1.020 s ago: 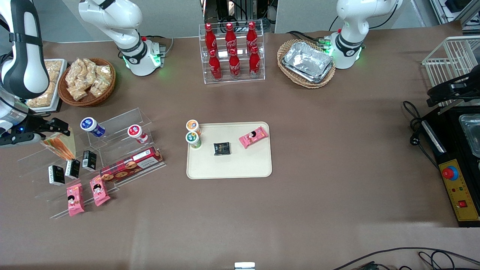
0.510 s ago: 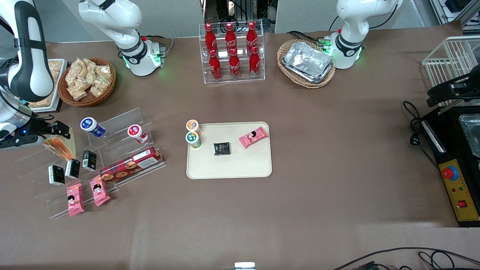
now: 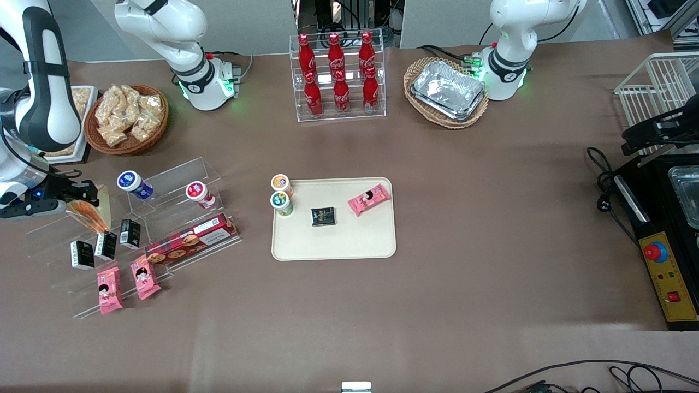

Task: Place sandwich on tray
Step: 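Close the right gripper on the wrapped orange sandwich wedge, then lift the sandwich wedge out of the rack with the right gripper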

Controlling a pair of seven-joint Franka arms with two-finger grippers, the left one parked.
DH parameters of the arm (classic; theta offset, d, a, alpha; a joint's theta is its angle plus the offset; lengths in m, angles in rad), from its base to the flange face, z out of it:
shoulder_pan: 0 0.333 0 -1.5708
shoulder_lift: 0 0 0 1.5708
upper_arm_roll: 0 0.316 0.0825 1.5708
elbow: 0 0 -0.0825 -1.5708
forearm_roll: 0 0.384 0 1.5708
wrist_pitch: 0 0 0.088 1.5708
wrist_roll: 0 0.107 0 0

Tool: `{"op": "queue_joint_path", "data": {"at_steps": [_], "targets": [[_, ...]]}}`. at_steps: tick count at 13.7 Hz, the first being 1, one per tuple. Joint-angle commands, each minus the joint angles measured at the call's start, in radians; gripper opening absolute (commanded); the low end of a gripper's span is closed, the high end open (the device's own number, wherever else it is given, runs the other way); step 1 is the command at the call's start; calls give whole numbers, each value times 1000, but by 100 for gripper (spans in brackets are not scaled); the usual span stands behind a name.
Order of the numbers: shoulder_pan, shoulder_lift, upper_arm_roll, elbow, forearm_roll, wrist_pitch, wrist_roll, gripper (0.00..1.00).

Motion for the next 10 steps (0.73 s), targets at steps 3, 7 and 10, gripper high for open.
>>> {"op": "queue_joint_path", "data": {"at_steps": [3,7,10], "targets": [[-16,20,9,148,-13,-187,2,26],[-33,23,6,367,-13,-425,3,27],[-29,14,9,450,-11,-512,51,27]]}}
